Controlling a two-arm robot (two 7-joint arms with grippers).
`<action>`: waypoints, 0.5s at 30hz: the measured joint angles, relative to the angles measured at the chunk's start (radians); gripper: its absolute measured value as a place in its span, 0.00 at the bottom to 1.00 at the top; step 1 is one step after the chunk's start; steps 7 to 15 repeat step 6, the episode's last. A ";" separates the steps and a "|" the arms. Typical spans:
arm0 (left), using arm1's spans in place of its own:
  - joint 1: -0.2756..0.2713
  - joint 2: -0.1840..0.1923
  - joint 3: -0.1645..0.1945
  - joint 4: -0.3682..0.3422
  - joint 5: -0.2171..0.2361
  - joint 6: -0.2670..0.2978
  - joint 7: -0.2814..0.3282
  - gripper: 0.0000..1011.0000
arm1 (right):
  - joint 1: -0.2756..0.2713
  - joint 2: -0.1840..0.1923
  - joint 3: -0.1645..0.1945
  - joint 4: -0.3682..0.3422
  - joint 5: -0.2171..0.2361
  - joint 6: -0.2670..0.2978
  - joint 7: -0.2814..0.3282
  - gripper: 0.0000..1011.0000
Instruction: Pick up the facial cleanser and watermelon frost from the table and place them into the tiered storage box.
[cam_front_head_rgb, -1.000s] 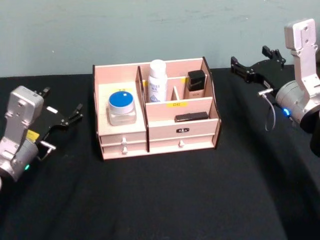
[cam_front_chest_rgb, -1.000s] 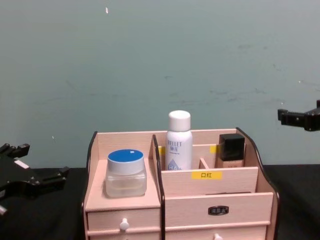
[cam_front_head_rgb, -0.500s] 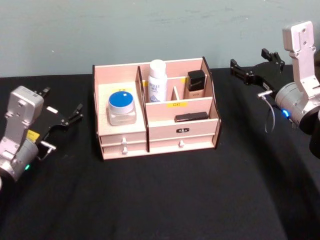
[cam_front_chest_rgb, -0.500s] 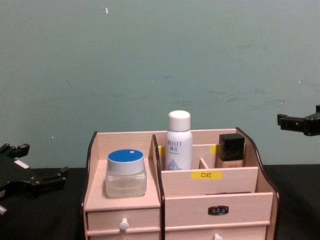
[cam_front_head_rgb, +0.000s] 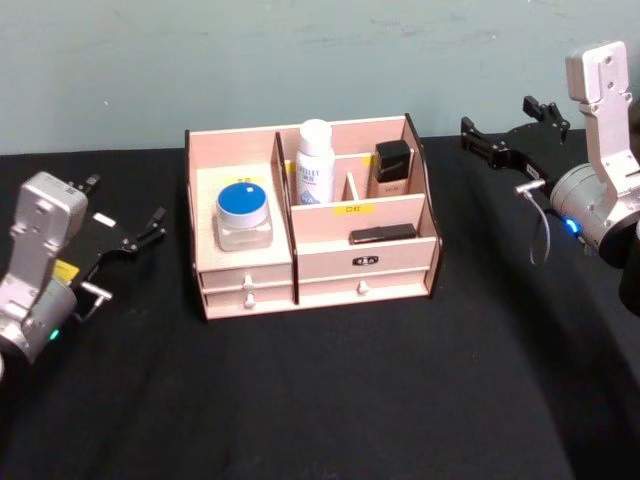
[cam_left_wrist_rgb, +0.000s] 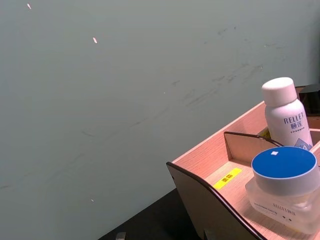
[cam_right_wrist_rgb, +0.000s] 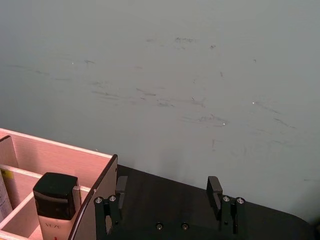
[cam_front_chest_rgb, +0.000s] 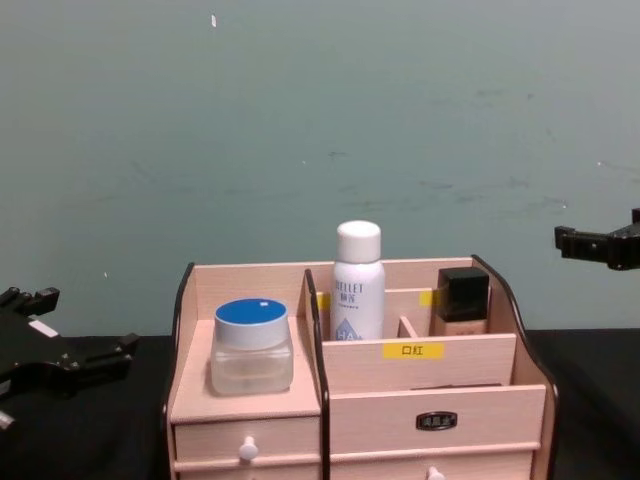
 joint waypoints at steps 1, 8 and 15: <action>0.000 0.000 0.000 0.000 0.000 0.000 0.000 1.00 | 0.000 0.000 0.000 0.000 0.000 0.000 0.000 0.99; 0.000 0.000 0.000 0.000 0.000 0.000 0.000 1.00 | 0.000 0.000 0.000 -0.001 0.000 0.000 0.000 0.99; 0.000 0.000 0.000 0.000 0.000 0.000 0.000 1.00 | 0.000 0.000 0.000 -0.001 0.000 0.000 0.000 0.99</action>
